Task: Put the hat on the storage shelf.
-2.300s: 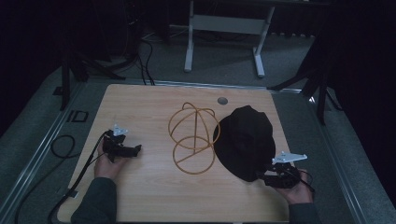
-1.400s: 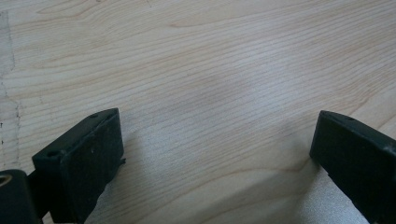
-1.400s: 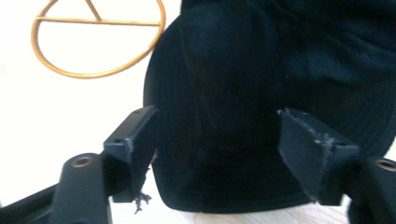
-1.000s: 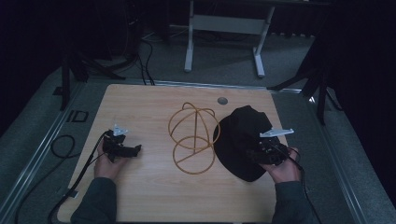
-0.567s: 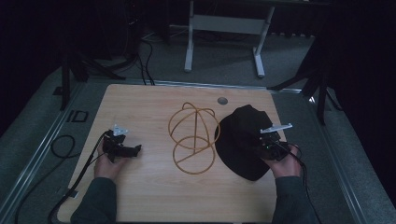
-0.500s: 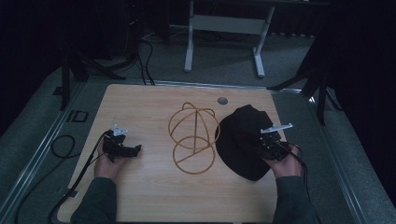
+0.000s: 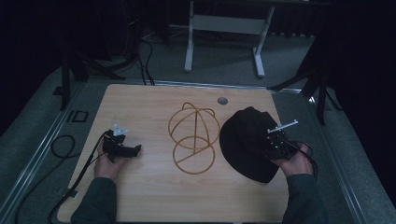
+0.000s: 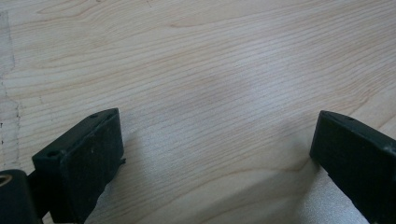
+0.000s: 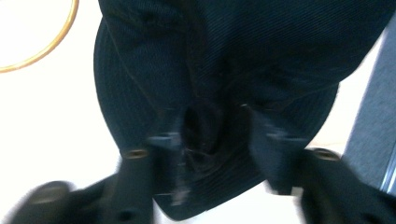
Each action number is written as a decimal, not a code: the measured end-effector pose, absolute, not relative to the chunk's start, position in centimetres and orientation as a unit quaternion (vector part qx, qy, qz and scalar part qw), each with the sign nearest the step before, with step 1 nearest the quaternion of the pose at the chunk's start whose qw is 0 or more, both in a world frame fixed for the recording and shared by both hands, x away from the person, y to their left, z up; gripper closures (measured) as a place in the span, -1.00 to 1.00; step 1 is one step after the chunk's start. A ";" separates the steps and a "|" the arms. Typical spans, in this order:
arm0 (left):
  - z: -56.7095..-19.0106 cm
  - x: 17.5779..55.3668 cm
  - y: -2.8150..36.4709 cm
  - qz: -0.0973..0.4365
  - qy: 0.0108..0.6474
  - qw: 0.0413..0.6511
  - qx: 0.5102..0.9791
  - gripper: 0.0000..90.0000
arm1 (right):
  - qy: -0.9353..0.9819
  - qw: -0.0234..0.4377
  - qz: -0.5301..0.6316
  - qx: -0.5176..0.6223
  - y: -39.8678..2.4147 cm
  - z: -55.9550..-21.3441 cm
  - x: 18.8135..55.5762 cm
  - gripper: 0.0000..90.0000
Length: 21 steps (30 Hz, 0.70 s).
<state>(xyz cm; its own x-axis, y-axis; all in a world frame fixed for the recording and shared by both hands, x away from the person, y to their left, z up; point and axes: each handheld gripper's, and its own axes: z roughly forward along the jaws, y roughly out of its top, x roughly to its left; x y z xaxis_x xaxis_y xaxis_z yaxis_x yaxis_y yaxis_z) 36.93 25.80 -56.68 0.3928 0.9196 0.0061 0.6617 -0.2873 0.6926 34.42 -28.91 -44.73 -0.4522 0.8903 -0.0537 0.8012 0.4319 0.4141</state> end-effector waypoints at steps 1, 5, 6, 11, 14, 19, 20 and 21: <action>-56.7 36.9 25.8 0.208 0.510 0.310 0.775 -0.94 | 0.836 0.133 0.167 0.506 -28.9 -44.7 34.4 0.01; -56.7 36.9 25.8 0.208 0.510 0.310 0.775 -0.94 | 0.835 0.120 0.152 0.515 -28.3 -45.4 35.2 -0.22; -56.7 36.9 25.8 0.208 0.510 0.310 0.775 -0.94 | 0.829 0.116 0.153 0.525 -28.2 -45.5 35.6 -0.23; -56.7 36.9 25.8 0.208 0.510 0.310 0.775 -0.94 | 0.828 0.099 0.149 0.532 -28.1 -45.8 36.7 0.01; -56.7 36.9 25.8 0.208 0.510 0.310 0.775 -0.94 | 0.831 0.095 0.138 0.531 -27.8 -45.8 37.2 0.16; -56.7 36.9 25.8 0.208 0.510 0.310 0.775 -0.94 | 0.836 0.092 0.121 0.527 -27.5 -45.9 37.5 0.33; -56.7 36.9 25.8 0.208 0.510 0.310 0.775 -0.94 | 0.838 0.085 0.111 0.527 -27.4 -46.0 37.7 0.35; -56.7 36.9 25.8 0.208 0.510 0.310 0.775 -0.94 | 0.838 0.085 0.111 0.527 -27.4 -46.0 37.7 0.35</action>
<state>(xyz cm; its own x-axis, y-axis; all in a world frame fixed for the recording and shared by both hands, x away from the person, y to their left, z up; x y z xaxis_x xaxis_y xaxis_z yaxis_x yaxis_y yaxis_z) 36.93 25.80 -56.69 0.3930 0.9195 0.0061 0.6613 -0.2872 0.6930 37.68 -27.39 -45.99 -0.4291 0.9029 -0.0258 0.8652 0.4191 0.2751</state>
